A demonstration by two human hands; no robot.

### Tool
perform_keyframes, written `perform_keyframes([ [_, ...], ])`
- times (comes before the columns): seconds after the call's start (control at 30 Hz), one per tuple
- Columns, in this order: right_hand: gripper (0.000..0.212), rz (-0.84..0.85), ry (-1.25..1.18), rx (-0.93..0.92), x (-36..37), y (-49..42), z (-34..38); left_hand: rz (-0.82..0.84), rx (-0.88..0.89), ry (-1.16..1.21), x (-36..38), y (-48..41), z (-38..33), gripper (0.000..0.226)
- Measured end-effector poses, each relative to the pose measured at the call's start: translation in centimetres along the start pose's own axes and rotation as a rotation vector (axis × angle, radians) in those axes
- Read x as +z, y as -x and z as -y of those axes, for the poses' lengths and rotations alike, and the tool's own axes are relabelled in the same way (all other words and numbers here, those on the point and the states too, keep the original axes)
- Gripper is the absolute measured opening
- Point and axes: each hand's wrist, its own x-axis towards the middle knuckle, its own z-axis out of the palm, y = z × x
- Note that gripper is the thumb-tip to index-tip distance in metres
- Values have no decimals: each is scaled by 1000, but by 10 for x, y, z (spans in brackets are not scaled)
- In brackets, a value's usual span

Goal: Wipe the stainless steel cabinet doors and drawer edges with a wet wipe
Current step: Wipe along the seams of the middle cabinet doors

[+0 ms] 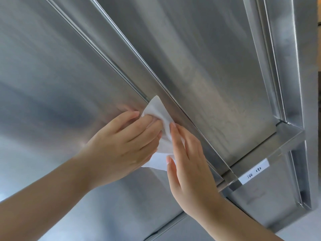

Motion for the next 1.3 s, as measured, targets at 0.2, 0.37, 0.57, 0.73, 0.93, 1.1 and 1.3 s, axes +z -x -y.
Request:
perform_keyframes([
  [0.2, 56, 0, -37, 12, 0, 1, -7, -55, -34, 0, 0, -11, 0, 24],
  [0.37, 53, -46, 65, 66, 2, 1, -8, -13, -52, -49, 1, -22, -4, 27],
  [0.57, 55, 5, -27, 73, -1, 3, -13, 134, 18, -118, 4, -24, -8, 38],
  [0.73, 54, 24, -123, 87, -1, 13, -20, 255, 21, -80, 6, -31, -18, 38],
  [0.93, 51, 43, -126, 148, 2, 36, -45, 273, 28, 5, 21, -44, -48, 26],
  [1.1, 49, 65, -137, 247, 7, 67, -76, 349, 82, 71, 40, -69, -94, 21],
  [1.3, 42, 133, -101, 374, 8, 101, -113, 435, 184, 117, 65, -88, -143, 35],
])
